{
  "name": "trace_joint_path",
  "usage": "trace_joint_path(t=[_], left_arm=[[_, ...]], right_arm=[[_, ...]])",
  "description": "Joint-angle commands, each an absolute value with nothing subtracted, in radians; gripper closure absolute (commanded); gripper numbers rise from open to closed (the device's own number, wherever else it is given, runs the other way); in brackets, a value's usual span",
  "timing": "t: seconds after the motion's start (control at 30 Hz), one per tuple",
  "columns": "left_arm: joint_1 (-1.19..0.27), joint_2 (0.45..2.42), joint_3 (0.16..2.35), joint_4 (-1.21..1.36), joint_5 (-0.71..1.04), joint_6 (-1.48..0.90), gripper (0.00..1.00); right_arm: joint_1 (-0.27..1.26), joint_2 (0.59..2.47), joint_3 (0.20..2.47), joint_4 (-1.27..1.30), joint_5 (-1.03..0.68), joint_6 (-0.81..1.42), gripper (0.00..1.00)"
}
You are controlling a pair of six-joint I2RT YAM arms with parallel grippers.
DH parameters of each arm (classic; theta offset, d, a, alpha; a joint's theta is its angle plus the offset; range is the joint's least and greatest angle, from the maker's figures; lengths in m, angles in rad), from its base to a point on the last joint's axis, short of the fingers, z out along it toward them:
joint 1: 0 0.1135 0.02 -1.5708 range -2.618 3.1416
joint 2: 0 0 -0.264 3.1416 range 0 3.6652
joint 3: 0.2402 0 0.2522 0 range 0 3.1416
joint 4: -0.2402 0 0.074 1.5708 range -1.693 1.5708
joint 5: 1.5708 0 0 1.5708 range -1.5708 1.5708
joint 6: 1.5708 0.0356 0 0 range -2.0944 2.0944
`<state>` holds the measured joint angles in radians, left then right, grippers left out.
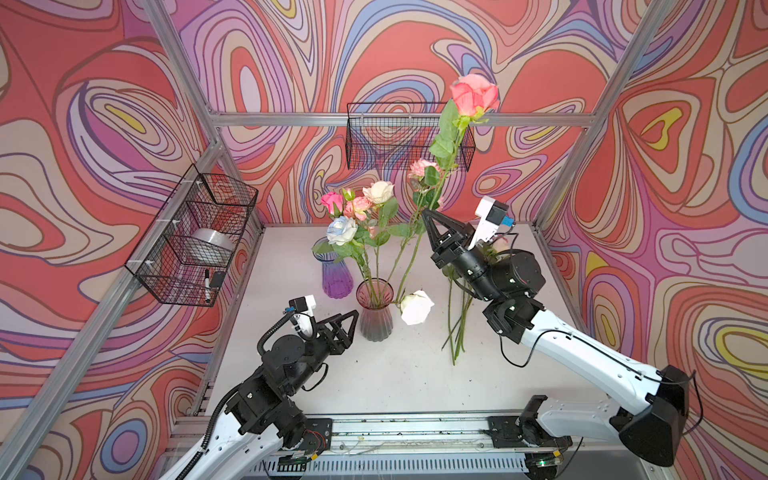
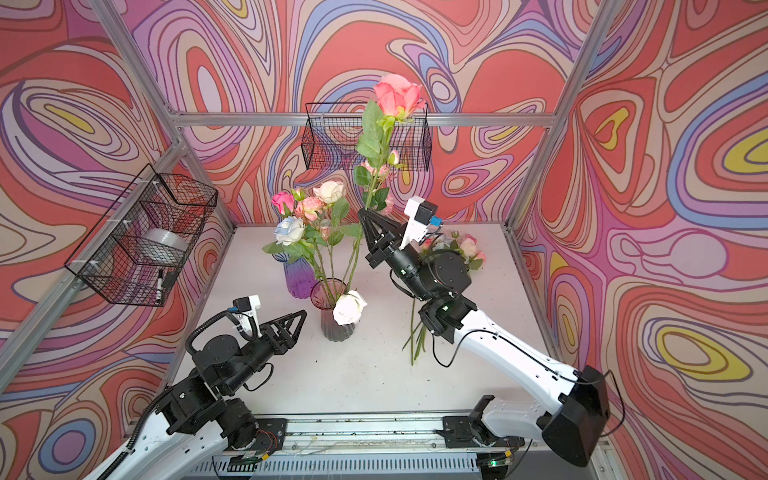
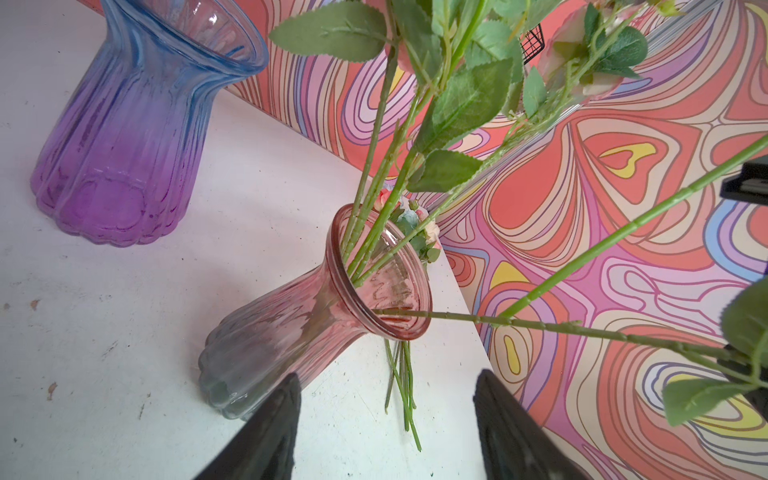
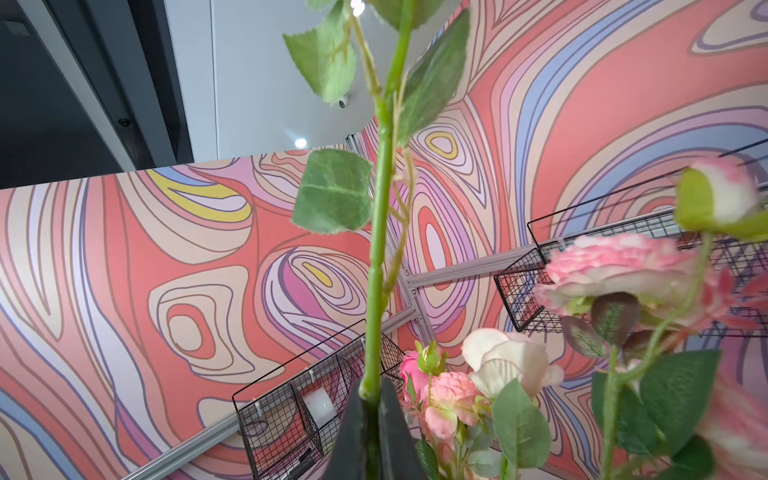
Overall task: Arrange the flowers into the vase
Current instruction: 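Lift the pink rose high above the table with the right gripper, then lower the pink rose into the pink-grey vase with the right gripper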
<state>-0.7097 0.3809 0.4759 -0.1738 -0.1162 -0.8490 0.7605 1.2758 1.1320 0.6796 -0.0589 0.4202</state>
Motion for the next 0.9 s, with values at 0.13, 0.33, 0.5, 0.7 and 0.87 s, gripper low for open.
trace_joint_path(t=[0.13, 0.33, 0.5, 0.7, 0.87], left_arm=[[-0.709, 0.346, 0.505, -0.21, -0.138, -0.831, 0.33], [-0.708, 0.32, 0.505, -0.241, -0.152, -0.822, 0.33], [-0.709, 0.303, 0.494, -0.243, -0.17, -0.823, 0.33], [-0.709, 0.31, 0.495, -0.247, -0.17, -0.815, 0.32], [-0.709, 0.301, 0.472, -0.237, -0.169, -0.835, 0.31]], right_arm=[[0.769, 1.386, 1.188, 0.736, -0.03, 0.357, 1.0], [0.77, 1.446, 1.187, 0.726, -0.031, 0.311, 1.0], [0.79, 1.44, 1.131, 0.715, -0.026, 0.307, 1.0], [0.856, 1.41, 1.05, 0.589, -0.024, 0.218, 1.0], [0.882, 1.383, 0.978, 0.533, 0.029, 0.199, 0.9]])
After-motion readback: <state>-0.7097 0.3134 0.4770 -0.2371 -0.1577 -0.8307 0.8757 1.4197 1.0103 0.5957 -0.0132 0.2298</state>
